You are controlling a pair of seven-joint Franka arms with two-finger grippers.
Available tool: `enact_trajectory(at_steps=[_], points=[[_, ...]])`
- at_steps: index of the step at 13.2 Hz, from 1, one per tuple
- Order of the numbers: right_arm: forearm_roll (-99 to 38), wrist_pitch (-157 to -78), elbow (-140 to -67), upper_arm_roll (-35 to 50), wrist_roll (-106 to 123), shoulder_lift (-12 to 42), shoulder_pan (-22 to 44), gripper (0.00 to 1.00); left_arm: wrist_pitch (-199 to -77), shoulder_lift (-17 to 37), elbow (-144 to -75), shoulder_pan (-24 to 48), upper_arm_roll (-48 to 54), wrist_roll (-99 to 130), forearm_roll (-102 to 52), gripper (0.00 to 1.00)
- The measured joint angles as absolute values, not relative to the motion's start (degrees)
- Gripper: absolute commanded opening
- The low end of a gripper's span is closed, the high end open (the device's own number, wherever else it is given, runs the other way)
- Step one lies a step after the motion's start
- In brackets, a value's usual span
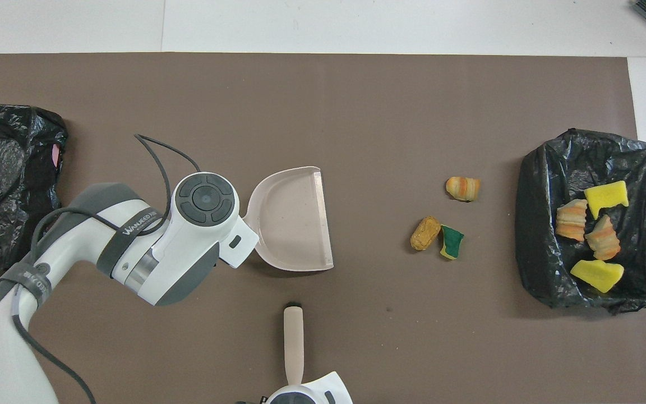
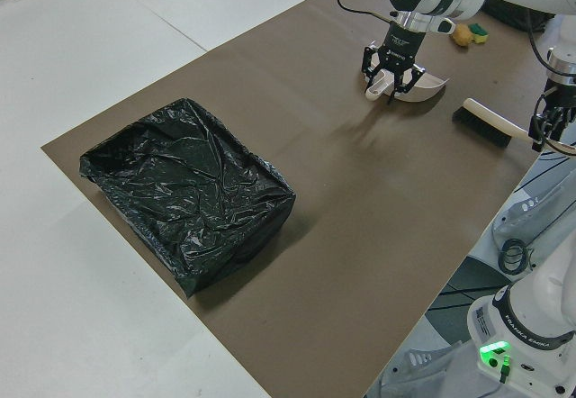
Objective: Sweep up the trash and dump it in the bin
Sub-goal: 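Grasp the beige brush handle with the right gripper, then lift the brush with the right gripper toward the crust and sponge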
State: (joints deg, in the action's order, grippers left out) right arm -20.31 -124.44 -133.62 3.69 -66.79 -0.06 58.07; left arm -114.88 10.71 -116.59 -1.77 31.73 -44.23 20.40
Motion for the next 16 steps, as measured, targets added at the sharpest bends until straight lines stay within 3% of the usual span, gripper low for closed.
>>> enact_trajectory(at_steps=[1, 2, 3, 5, 7, 12, 16], points=[[-20.39, -124.44, -133.6, 3.69, -66.79, -0.06, 58.12, 0.0, -114.89, 10.66, -116.59, -1.77, 31.78, -43.63, 20.4, 0.52], [-20.5, -124.44, -133.56, 3.7, -66.79, -0.06, 58.14, 0.0, -114.89, 10.65, -116.59, -1.77, 31.81, -43.24, 20.4, 0.41], [-20.64, -124.37, -133.54, 3.67, -66.85, -0.08, 58.13, 0.0, -114.89, 10.64, -116.59, -1.77, 31.84, -42.96, 20.4, 0.18], [-20.71, -120.51, -132.25, 3.4, -66.85, -0.22, 57.99, 0.0, -114.97, 10.64, -116.58, -1.77, 31.85, -42.92, 20.4, 0.0], [-20.67, -110.73, -128.46, 2.82, -65.52, -1.73, 55.44, 0.0, -115.01, 10.65, -116.52, -1.77, 31.85, -42.93, 20.4, 0.0], [-16.17, -89.21, -126.07, 1.93, -55.5, -12.27, 43.23, 0.0, -111.49, 10.13, -113.63, -1.78, 31.76, -42.93, 20.4, 0.0], [-1.38, -84.78, -126.44, 2.17, -47.52, -12.11, 37.48, 0.0, -109.41, 9.38, -112.94, -1.74, 33.72, -42.92, 20.4, 0.0]])
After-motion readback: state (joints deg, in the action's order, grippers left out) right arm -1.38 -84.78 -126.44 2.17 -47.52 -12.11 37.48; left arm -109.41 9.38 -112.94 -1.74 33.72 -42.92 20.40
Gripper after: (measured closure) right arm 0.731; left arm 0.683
